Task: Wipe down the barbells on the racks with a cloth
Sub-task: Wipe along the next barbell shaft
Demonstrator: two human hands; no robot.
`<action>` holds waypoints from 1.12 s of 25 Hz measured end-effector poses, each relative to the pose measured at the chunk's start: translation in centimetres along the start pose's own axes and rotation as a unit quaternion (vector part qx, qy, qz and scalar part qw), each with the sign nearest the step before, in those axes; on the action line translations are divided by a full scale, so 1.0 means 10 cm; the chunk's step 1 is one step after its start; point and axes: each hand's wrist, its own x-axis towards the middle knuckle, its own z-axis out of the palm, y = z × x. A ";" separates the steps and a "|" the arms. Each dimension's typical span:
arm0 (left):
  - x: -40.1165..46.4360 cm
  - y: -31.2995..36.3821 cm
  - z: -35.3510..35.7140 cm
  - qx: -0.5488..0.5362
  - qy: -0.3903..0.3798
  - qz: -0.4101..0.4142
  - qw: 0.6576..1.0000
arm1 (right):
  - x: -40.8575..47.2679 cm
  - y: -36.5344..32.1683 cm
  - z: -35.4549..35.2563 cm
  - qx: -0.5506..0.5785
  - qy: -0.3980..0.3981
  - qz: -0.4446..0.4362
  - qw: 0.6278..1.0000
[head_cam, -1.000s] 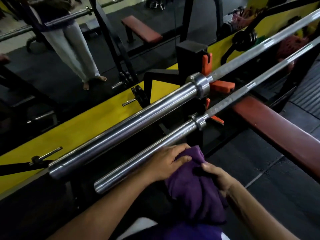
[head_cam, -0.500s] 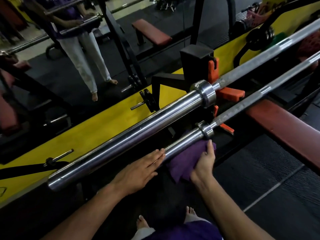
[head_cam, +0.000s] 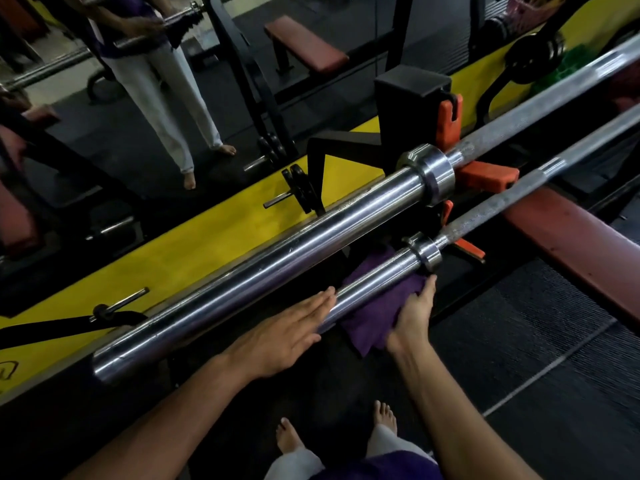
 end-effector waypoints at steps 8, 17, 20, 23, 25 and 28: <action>0.00 -0.02 0.00 -0.007 0.012 0.004 1.000 | -0.04 0.03 0.11 0.018 0.044 -0.066 0.997; -0.01 -0.01 0.01 -0.004 0.013 0.000 1.000 | -0.15 -0.02 0.04 0.036 0.029 -0.015 0.999; 0.00 0.01 0.00 0.013 0.011 -0.006 1.000 | 0.00 -0.12 0.14 0.071 0.044 -0.033 0.996; 0.00 0.01 0.00 0.017 0.005 -0.011 1.000 | -0.01 0.03 0.18 0.031 0.055 -0.030 0.998; 0.01 0.05 -0.04 0.009 0.003 -0.012 1.000 | -0.10 0.10 0.07 0.012 0.032 -0.027 0.999; -0.19 0.05 -0.13 -0.001 0.024 -0.032 0.999 | -0.29 0.10 -0.06 0.009 0.021 -0.046 0.999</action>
